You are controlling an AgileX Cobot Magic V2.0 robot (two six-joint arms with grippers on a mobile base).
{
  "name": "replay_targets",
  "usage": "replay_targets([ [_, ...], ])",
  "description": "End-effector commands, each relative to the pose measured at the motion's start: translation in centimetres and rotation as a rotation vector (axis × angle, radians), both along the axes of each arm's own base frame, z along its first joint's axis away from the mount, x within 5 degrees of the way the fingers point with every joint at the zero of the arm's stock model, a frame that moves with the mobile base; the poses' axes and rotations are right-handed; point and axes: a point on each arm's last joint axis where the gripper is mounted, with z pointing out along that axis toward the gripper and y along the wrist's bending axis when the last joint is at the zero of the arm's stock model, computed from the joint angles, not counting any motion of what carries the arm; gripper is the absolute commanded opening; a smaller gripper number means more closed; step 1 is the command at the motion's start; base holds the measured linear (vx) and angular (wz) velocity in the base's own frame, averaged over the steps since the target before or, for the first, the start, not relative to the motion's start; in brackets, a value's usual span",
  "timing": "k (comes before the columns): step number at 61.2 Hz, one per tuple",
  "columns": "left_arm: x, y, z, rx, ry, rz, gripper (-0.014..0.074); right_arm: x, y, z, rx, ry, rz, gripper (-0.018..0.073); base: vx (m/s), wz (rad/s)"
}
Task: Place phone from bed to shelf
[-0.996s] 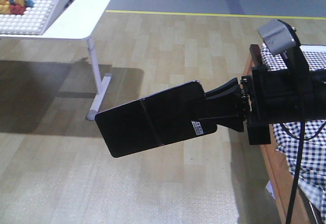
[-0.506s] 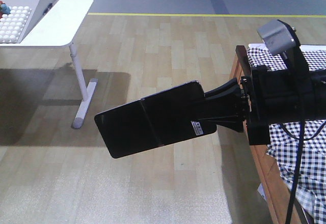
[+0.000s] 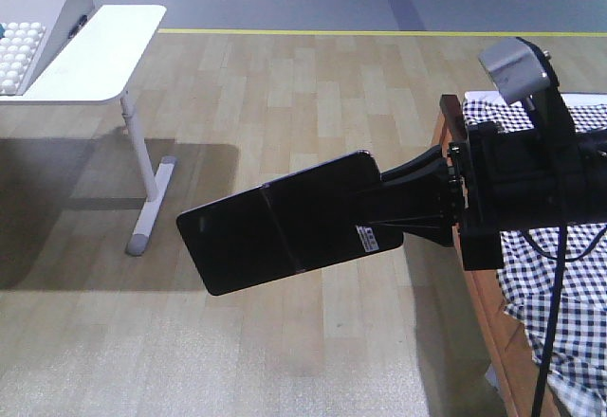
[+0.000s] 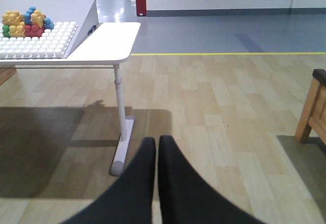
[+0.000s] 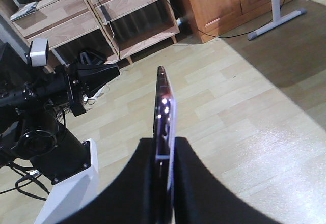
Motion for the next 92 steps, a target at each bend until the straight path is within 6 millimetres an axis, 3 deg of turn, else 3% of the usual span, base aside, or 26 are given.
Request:
replay_targets([
  [1,0.06,0.04,0.52,-0.009,-0.067,0.004,0.0001,-1.16,0.25,2.38,0.121,-0.023,0.061,-0.0004,0.17,0.01],
  [92,0.06,0.04,0.52,-0.009,-0.067,0.004,0.0001,-1.16,0.25,2.38,0.121,-0.023,0.061,-0.0004,0.22,0.13],
])
